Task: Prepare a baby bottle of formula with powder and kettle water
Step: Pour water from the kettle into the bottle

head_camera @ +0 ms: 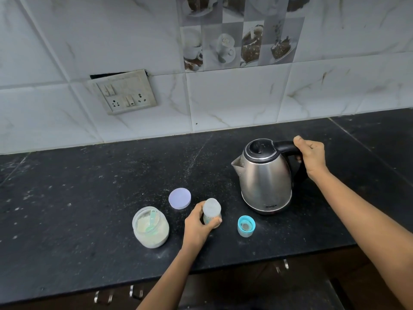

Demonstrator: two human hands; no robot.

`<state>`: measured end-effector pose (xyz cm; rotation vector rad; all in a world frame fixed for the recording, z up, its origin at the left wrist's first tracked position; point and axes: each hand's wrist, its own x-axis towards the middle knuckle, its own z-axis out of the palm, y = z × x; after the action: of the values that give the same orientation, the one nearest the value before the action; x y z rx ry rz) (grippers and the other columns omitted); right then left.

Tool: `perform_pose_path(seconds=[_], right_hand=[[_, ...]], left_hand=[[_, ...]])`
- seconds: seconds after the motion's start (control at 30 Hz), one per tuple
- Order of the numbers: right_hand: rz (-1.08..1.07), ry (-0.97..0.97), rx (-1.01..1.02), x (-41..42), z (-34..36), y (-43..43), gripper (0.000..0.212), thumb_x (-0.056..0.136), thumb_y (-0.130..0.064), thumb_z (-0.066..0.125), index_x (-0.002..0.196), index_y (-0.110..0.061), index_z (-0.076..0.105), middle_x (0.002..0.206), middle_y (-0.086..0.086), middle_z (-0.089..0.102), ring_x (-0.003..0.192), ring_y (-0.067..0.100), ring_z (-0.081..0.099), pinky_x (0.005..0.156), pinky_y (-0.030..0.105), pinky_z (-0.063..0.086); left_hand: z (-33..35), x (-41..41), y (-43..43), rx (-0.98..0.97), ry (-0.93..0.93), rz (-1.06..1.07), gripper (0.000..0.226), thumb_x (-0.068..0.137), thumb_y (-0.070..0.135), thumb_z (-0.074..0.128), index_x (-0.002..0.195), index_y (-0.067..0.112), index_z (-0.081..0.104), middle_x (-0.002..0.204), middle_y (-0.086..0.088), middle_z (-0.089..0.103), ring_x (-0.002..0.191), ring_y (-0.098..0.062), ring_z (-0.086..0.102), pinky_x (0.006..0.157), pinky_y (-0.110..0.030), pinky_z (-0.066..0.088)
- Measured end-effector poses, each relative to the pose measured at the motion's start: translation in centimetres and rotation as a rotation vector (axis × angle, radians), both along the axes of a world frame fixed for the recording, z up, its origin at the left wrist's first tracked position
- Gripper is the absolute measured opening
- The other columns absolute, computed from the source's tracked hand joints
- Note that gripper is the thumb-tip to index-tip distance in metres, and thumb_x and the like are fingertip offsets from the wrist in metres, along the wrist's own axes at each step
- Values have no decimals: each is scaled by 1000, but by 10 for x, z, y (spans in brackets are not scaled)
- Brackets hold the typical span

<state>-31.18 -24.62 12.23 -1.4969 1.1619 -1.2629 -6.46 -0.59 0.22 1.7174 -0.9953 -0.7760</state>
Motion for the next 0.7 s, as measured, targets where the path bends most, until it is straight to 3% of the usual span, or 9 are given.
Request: perform_pose_path(seconds=[0.17,0.3,0.43,0.57,0.63,0.7], right_hand=[[-63,-139,39,-9,-25,-16,73,68,-65,72,69,7,59,58,5,48,56,15,44,53,23,39],[-121,-181,105,-17,-38,-24,63,67,-67,72,67,-5,56,61,-1,48,63,15,44,62,27,40],[-145,-158,122,-22,-41,-27,61,72,-67,66,79,-7,57,73,7,41,70,20,37,68,32,34],[-201,-59,178,-18,-37,-14,48,82,-64,52,60,-22,42,63,-6,39,62,8,34,64,31,30],[-286,-22,176,-15,-44,-4,36,91,-57,49,76,-25,55,78,-6,53,73,8,48,74,29,37],[-429,18,155,-13,-58,12,40,88,-54,55,105,-18,59,106,5,61,95,18,58,87,30,44]], left_hand=[[-4,1,-2,18,1,2,51,71,17,82,107,42,56,109,23,65,104,8,59,85,-6,43],[-4,1,-2,25,-7,-2,52,72,18,81,111,40,55,111,23,65,106,6,59,85,-8,43],[-4,0,-2,28,-10,4,52,72,17,81,111,40,55,110,22,65,105,4,60,85,-10,45],[-2,-1,-1,26,-12,9,52,73,17,80,110,43,54,109,23,65,106,4,60,84,-5,43],[-4,-2,-2,18,-12,8,53,73,18,80,108,46,53,111,24,64,107,4,59,86,-7,43],[-5,-1,-2,15,-19,6,55,73,18,81,108,48,53,113,23,64,110,2,59,91,-14,44]])
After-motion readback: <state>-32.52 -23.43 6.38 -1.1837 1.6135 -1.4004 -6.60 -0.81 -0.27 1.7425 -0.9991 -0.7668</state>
